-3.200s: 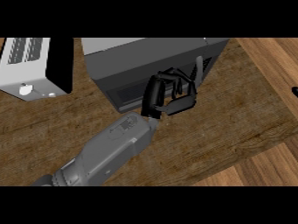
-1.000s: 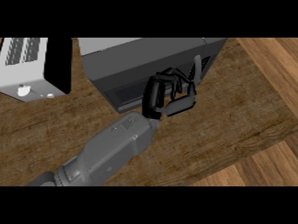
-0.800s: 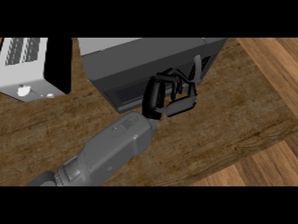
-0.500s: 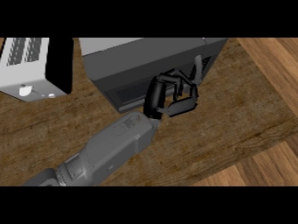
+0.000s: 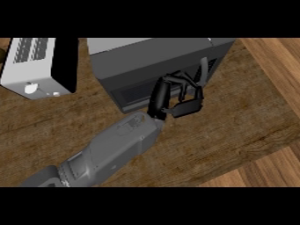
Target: Pick up the milk, place it into the microwave and close the microwave
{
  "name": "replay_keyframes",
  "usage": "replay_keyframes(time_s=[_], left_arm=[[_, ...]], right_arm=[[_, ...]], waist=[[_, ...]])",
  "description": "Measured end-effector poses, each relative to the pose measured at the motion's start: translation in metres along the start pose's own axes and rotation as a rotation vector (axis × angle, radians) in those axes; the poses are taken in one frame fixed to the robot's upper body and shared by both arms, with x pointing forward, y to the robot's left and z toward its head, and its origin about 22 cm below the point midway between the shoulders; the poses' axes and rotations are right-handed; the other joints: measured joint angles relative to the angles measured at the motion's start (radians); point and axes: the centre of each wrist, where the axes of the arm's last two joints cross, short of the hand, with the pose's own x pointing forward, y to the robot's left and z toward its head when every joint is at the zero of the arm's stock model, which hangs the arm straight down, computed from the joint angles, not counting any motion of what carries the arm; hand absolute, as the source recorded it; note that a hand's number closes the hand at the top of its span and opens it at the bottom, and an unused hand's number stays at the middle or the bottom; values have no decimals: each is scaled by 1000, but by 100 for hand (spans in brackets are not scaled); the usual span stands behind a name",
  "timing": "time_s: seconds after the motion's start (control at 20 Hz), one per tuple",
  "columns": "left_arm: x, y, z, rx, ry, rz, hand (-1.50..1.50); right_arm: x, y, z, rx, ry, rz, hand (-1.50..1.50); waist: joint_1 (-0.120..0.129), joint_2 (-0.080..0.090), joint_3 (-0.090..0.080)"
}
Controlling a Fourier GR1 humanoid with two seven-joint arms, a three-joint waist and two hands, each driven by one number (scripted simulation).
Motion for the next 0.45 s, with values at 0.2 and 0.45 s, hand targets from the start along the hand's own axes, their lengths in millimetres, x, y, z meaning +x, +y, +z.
replay_keyframes(time_s=[0.2,0.45], left_arm=[[1,-2,1,-12,24,19,-150],[-1,-3,4,-29,37,51,-150]], right_arm=[[5,1,2,-8,3,2,-150],[9,2,9,-29,15,1,-150]], waist=[[19,-3,-3],[35,-5,-4]])
